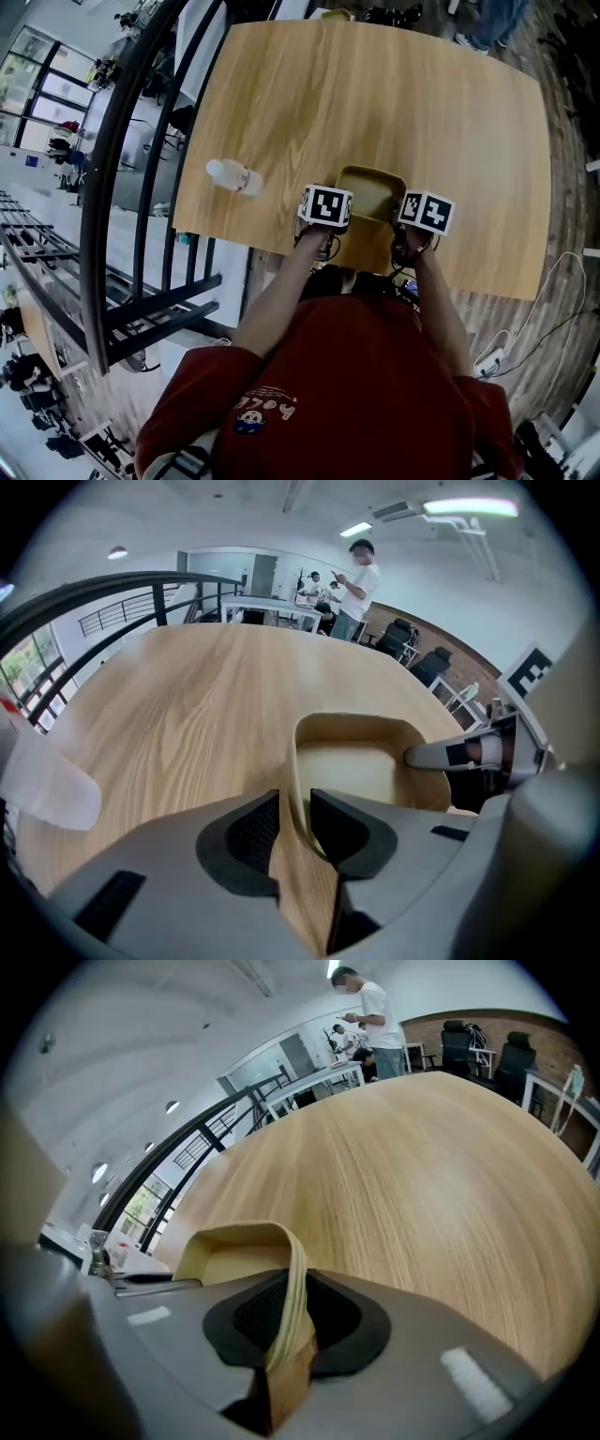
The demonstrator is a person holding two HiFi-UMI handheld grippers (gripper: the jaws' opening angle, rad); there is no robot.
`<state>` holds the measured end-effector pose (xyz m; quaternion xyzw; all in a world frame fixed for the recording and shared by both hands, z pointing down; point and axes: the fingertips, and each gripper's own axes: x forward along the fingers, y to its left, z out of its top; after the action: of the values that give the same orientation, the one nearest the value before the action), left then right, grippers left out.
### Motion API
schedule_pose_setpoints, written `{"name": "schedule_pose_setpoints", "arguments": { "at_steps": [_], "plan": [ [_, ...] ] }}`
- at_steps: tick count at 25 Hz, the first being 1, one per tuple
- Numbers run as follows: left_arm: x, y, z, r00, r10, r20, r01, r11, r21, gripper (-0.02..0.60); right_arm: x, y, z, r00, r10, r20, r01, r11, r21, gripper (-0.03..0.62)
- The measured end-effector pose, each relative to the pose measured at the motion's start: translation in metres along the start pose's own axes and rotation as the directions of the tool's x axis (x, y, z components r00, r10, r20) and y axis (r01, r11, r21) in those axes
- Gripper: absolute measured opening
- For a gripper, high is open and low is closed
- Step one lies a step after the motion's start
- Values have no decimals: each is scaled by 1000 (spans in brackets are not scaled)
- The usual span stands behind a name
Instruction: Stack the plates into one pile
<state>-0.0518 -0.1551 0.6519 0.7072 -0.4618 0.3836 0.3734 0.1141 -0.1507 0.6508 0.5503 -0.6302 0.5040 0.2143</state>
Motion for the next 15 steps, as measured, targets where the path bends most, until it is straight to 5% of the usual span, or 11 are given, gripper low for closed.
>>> {"name": "schedule_pose_setpoints", "arguments": {
  "at_steps": [8,10,15],
  "plan": [
    [-1,-6,-3,1000,-12,8,12,1000,11,112,3,-1,3,1000,-3,14,4,998,-69,58],
    [0,-7,-2,1000,-18,15,17,1000,21,180,3,0,4,1000,2,29,1,997,-83,65],
    [-10,-4,9,998,-6,65,4,1000,20,190,-7,2,13,996,34,82,-27,996,-84,110]
  ]
}}
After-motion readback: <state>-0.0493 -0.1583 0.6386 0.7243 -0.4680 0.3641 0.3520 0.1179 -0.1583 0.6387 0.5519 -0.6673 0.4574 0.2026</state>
